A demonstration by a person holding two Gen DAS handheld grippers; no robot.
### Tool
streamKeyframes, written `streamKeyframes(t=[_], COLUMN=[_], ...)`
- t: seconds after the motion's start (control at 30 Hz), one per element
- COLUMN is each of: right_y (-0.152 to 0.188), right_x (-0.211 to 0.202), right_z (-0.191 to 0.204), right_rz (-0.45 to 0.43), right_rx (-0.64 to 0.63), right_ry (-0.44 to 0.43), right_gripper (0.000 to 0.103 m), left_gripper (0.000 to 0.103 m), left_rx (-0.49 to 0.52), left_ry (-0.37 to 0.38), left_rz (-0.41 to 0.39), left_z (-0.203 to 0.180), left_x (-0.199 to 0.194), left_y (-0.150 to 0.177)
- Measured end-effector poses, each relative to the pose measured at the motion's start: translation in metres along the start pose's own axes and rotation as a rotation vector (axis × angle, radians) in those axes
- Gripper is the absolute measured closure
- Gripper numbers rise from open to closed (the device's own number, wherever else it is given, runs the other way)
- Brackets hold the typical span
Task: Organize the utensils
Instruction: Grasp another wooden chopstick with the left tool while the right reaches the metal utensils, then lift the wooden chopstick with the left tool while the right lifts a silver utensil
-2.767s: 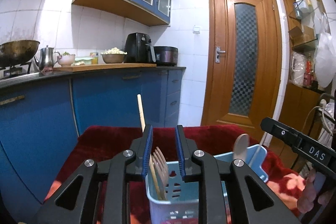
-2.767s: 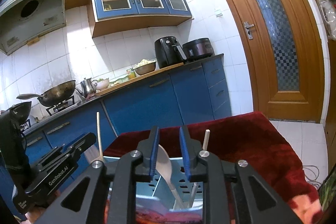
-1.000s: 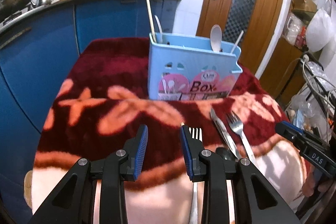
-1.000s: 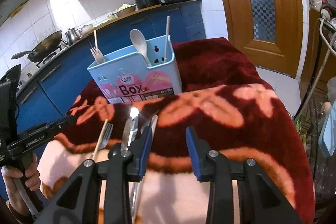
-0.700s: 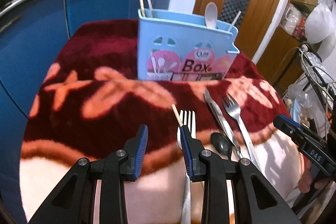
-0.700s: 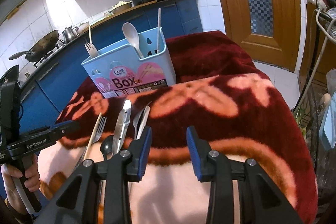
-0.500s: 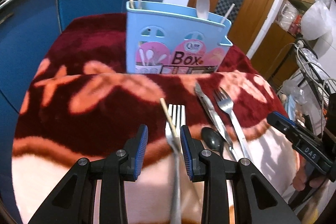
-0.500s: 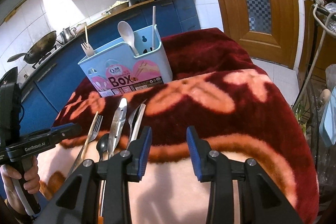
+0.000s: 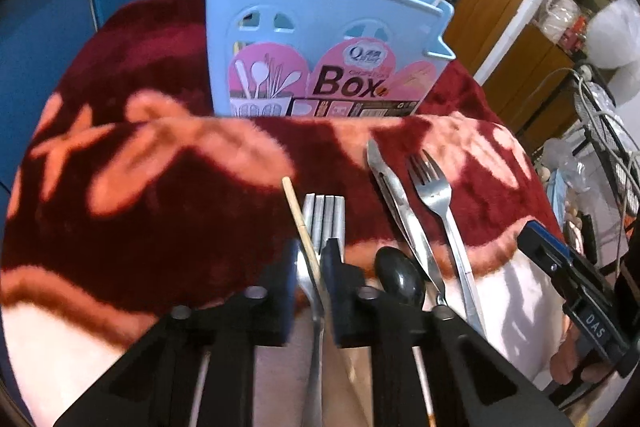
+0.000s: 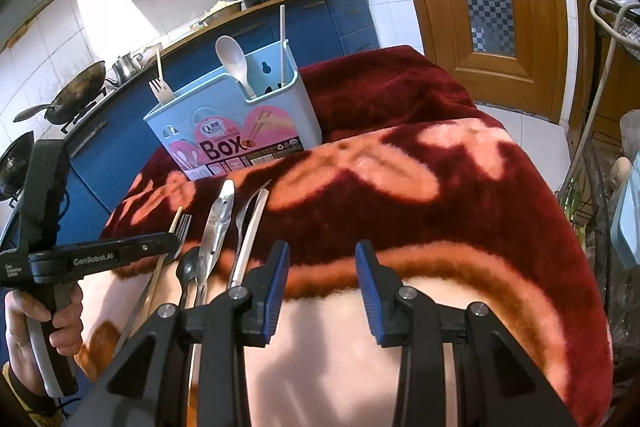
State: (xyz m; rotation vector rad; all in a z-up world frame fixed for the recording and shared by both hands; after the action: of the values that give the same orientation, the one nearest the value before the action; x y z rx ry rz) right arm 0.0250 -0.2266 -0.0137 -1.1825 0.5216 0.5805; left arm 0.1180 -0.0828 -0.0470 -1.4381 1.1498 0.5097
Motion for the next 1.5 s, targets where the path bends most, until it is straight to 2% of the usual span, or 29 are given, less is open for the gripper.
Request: streamKeyframes(t=[0.13,0.23,0.37,0.57,0.8,1.07,1.33,1.5], right_y=[0.000,0.001,0.000,-0.006,-0.019,-0.033,-0.045,-0.052], right_x=[0.001,0.002,0.004,0.011,0.031,0.066,0.085,0.097], right_z=[-0.001,0.001,0.006,0.021,0.042,0.054,0.060,0.057], right_rz=[0.002,0.006,0.019,0.051,0.118,0.261,0.351,0.411], right_rx=[0.004,0.001,-0.014,-0.048,-0.087,-0.060,-0.044,-0.017], right_ry=[-0.001,-0.007,-0.015,-0.050,-0.093,-0.150,-0.172,-0.169], right_gripper=[0.066,0.066,0.066,0.066,0.066,0.080,0.085,0.088], left_gripper=[0.099,0.099,0.099,0.099,0.099,0.098,0.097,0.096], left_rx=[-0.051,-0.085,-0.124,-0.180,-0.215,-0.183,-0.102,-0.087], left_ry=[0.037,0.052,0.028,-0.002,0.020,0.019,-0.007,-0.001], left_rz=[-0.008,-0.025,-0.065,-0.084,-0.083,-0.040,0.048,0.089], left_z=[0.009,0.016,0.031,0.057,0.071,0.071,0.067,0.068], left_x=[-0.002,-0.006,-0.015,-0.020,-0.018,-0.016,-0.011,-0.007], left_y=[0.001,0.002,0.003,0.004,0.004,0.001,-0.007,-0.012])
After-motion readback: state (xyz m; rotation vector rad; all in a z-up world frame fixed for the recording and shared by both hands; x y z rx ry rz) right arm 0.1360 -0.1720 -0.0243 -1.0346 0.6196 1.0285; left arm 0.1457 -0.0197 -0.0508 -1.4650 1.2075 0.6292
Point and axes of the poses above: each gripper's, at about its wrist camera, not at the fingertips, and x roughly the way its jaws point, z to its left, y to its underside, the point moved 4 cm from there along x, roughly the way its jaws point
